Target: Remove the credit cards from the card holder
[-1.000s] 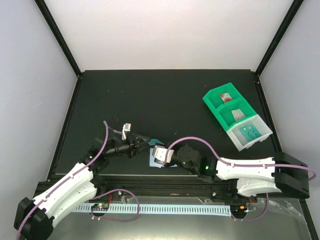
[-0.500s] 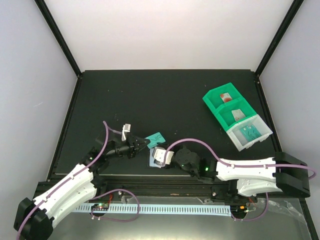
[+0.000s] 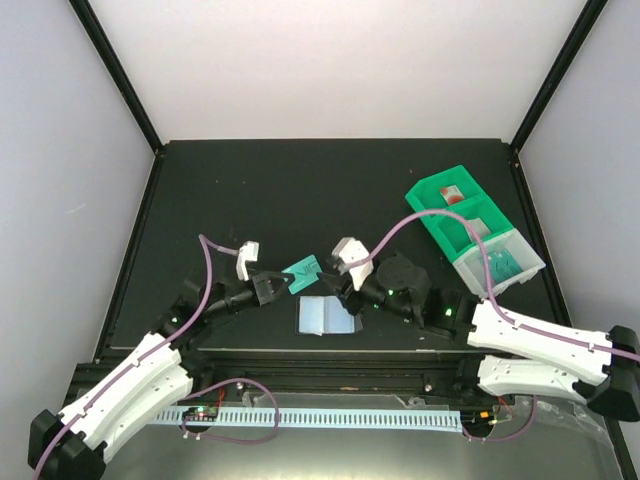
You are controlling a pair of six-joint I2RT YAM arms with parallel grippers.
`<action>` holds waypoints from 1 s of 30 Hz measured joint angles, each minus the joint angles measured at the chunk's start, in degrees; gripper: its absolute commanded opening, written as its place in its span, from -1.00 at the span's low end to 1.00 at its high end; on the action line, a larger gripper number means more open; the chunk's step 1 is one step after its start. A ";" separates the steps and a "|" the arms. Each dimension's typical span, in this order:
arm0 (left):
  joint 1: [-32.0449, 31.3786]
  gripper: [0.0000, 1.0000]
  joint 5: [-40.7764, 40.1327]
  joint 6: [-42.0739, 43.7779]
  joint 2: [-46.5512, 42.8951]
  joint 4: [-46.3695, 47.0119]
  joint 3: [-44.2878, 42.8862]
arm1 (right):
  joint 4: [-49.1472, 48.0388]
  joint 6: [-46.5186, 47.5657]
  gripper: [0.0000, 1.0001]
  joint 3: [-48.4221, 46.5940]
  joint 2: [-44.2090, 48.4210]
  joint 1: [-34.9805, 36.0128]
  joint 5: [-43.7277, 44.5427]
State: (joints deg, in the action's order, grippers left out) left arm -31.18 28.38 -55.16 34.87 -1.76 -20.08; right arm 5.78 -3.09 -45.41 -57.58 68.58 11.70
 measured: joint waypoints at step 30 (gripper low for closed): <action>0.04 -0.97 18.18 9.09 -4.52 3.56 -0.68 | -7.74 -29.81 -0.91 6.05 -3.67 -22.38 -50.12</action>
State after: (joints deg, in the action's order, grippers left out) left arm -31.14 46.57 -46.06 30.35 1.80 -20.75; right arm -1.96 -32.91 -39.35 -61.25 46.19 -38.41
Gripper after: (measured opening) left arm 0.020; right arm 0.149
